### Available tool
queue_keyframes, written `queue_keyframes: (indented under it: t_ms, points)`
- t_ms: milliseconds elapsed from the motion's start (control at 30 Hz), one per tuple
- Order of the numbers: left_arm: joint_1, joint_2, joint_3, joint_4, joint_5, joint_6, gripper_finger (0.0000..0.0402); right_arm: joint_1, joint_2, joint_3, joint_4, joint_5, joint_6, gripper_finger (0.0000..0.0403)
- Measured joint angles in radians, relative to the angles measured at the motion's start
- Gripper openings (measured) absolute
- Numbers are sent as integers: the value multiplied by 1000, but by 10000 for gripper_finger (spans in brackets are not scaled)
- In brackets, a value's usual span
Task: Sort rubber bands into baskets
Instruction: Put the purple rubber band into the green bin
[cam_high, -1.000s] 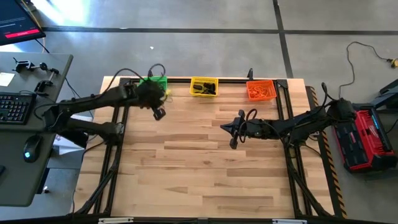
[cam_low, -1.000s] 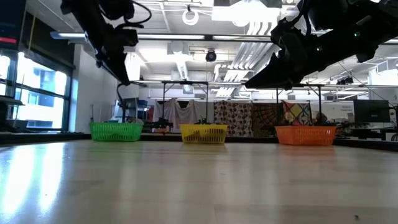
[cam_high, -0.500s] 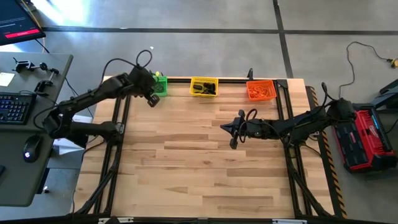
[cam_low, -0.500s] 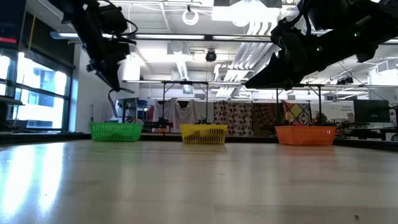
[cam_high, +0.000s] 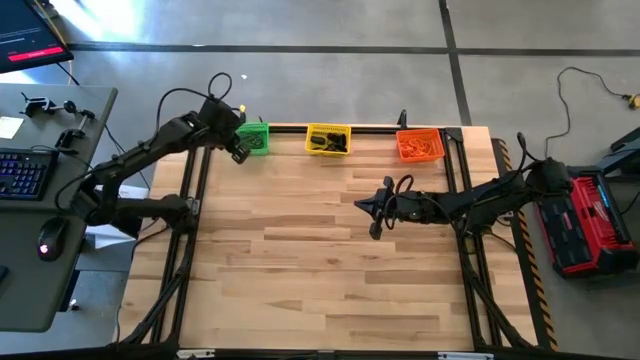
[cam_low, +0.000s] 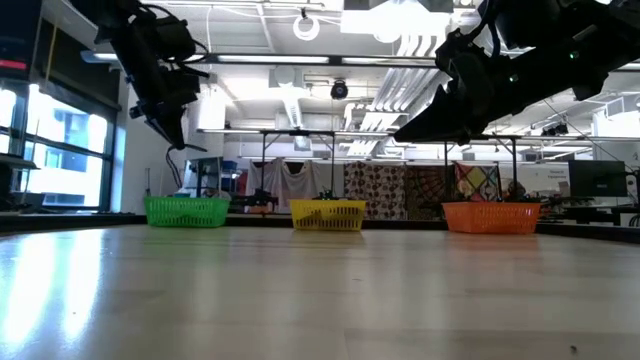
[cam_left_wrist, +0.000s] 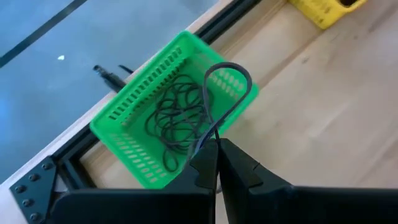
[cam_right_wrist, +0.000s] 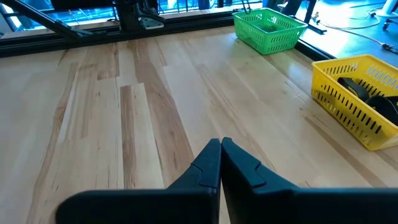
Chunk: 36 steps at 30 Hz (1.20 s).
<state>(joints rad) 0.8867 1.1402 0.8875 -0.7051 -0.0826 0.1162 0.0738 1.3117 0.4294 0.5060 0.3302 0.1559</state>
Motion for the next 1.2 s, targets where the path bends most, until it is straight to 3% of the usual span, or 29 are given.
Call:
queue_keyframes:
  t_ms: [633, 1200]
  points:
    - [47, 302, 1, 138, -17, 19, 0, -2, 0, 0, 0, 0, -4, 0]
    - [19, 300, 1, 147, -18, 28, 36, -2, 0, 0, 0, 0, -70, 0]
